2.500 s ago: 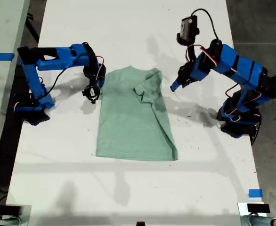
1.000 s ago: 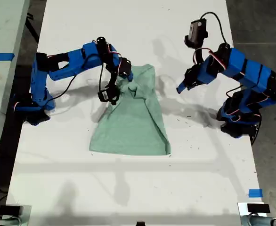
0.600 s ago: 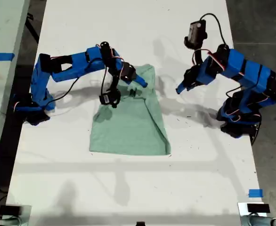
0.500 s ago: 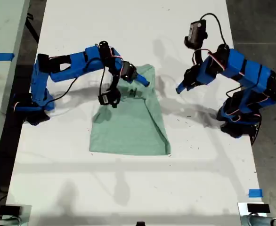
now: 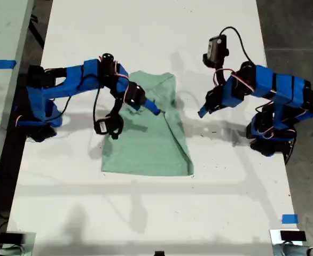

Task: Fold tshirt

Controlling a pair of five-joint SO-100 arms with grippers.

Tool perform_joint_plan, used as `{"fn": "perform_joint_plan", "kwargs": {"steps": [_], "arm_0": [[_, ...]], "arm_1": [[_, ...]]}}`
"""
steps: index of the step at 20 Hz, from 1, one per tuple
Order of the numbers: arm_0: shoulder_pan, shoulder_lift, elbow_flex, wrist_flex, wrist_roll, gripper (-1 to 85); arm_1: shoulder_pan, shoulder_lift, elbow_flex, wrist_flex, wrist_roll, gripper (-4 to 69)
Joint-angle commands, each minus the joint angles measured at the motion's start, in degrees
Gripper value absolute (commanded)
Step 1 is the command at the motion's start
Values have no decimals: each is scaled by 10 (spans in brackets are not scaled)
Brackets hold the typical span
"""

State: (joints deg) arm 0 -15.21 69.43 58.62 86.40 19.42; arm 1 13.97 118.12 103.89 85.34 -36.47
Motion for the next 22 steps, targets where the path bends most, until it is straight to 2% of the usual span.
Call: {"fn": "perform_joint_plan", "kwargs": {"steps": [1,4,6,7,9,13,18,22], "arm_0": [[64,68,33,-10,-69,269],[103,104,112,-30,-129,126],[112,138,163,-25,-156,87],[113,158,192,-26,-166,89],[118,200,246,-39,-178,213],[119,235,295,-44,-185,203],[113,232,302,-42,-183,245],[102,232,314,-42,-175,215]], "arm_1": [[-46,27,9,-32,31,231],[-85,20,40,-70,70,278],[-105,2,47,-88,86,313],[-113,-11,46,-91,94,333],[-132,-34,44,-101,106,336],[-161,-69,47,-125,134,344],[-192,-152,49,-196,164,343],[-214,-215,63,-249,183,342]]}}
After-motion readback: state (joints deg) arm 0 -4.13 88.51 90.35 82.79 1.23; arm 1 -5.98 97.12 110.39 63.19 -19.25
